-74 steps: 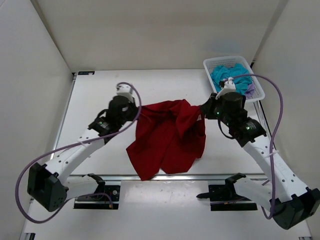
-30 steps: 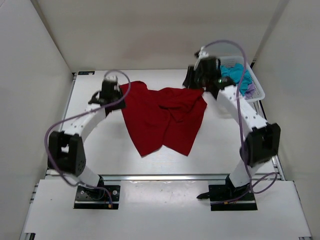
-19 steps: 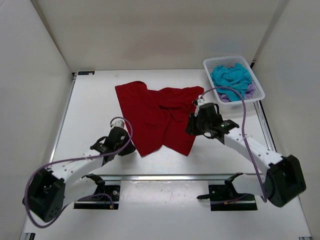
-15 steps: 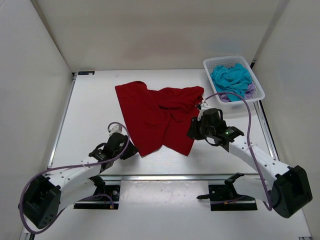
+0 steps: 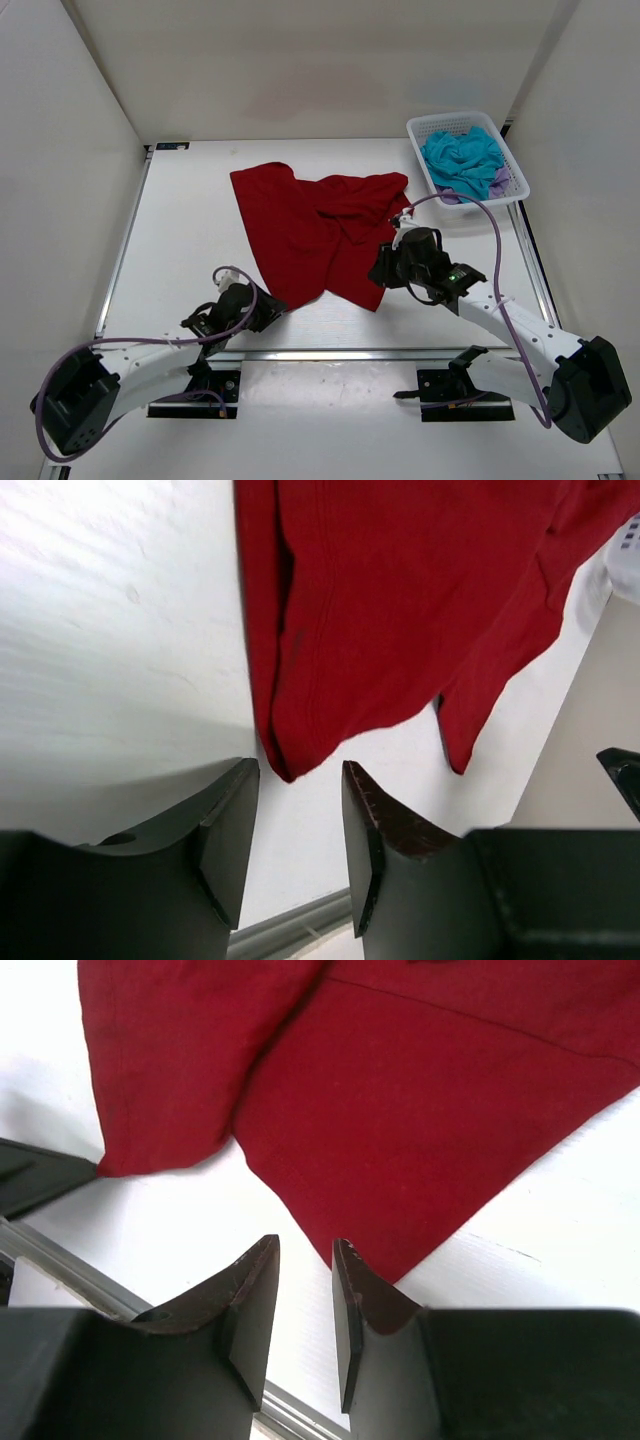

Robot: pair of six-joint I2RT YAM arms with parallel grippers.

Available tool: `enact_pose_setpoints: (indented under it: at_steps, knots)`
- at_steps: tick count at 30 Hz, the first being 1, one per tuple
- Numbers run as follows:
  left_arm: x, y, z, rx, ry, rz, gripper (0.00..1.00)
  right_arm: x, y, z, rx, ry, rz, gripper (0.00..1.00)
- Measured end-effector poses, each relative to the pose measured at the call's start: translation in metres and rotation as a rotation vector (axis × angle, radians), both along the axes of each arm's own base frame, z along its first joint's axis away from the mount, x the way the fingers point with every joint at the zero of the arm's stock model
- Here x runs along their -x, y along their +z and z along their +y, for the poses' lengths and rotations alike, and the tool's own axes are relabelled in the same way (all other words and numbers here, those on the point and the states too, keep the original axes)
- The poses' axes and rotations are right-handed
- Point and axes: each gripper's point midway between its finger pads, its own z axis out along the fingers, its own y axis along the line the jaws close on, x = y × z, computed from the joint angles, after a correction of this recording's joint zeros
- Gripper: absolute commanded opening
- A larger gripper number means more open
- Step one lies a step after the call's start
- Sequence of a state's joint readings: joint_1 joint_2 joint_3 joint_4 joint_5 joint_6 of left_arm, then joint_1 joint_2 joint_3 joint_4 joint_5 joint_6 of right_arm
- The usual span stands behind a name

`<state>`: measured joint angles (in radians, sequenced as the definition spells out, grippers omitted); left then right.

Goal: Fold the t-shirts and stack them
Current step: Flatten out the tshirt

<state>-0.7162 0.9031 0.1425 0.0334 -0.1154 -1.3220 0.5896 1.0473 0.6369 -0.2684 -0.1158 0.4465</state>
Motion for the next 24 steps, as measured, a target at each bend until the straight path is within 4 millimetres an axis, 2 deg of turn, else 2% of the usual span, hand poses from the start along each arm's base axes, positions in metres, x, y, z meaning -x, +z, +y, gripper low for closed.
enact_pose_setpoints:
  at_steps: [4,13,15,19,24]
  knots:
    - [0.007,-0.004,-0.011,0.039,-0.002,0.035,0.46,0.0,0.0,0.001,-0.002,0.003,-0.002,0.27]
    - [-0.003,0.002,-0.002,0.086,0.076,0.026,0.46,-0.004,0.01,0.0,-0.031,-0.006,-0.035,0.28]
    - [0.0,-0.005,-0.004,0.08,0.077,0.054,0.46,-0.004,0.011,0.001,-0.035,-0.006,-0.037,0.27]
    - [0.003,-0.005,-0.015,0.101,0.057,0.067,0.45,-0.006,0.011,-0.001,-0.04,-0.008,-0.036,0.29]
    - [0.005,-0.004,-0.015,0.104,0.059,0.073,0.45,-0.006,0.012,-0.001,-0.043,-0.01,-0.038,0.28]
